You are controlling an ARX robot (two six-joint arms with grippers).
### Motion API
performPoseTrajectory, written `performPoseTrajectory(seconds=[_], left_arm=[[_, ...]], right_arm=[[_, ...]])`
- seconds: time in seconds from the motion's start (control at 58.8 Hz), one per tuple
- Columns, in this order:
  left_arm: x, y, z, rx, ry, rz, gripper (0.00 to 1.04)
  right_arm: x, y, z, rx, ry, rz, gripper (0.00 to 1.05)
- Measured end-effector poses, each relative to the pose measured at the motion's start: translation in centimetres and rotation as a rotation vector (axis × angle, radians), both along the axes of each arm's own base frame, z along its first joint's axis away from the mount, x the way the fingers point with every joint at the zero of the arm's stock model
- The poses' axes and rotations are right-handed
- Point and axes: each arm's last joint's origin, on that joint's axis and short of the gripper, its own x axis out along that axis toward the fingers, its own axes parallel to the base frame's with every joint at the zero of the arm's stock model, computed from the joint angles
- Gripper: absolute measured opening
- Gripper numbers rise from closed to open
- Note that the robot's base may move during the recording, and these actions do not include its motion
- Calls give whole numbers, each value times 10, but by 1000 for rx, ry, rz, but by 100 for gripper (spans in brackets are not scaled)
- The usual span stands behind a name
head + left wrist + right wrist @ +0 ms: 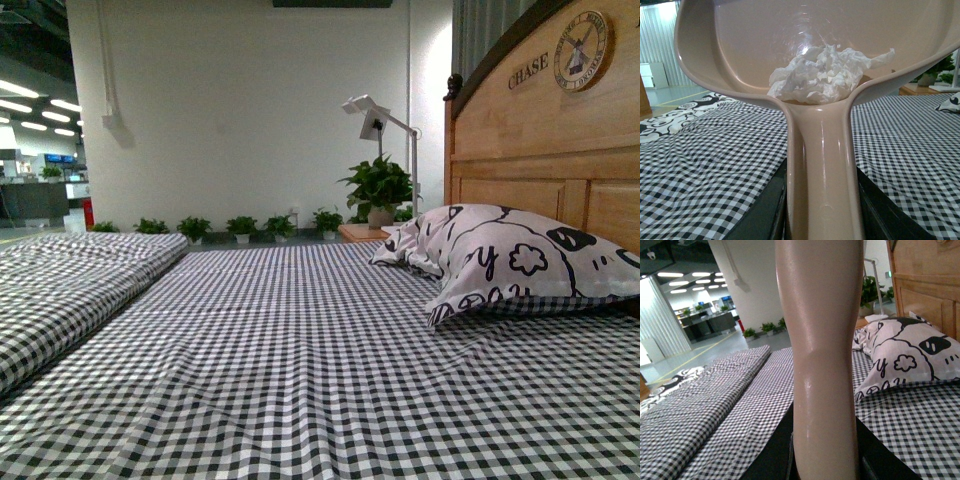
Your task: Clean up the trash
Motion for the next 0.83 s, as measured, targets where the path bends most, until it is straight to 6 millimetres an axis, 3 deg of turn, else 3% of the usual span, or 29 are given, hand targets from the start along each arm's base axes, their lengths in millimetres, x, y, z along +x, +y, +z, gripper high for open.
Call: performPoseTrajectory(seconds=[0.834], left_arm=[[0, 0, 0, -5, -1, -1, 27]], right_arm=[[0, 0, 0, 0, 0, 0, 19]])
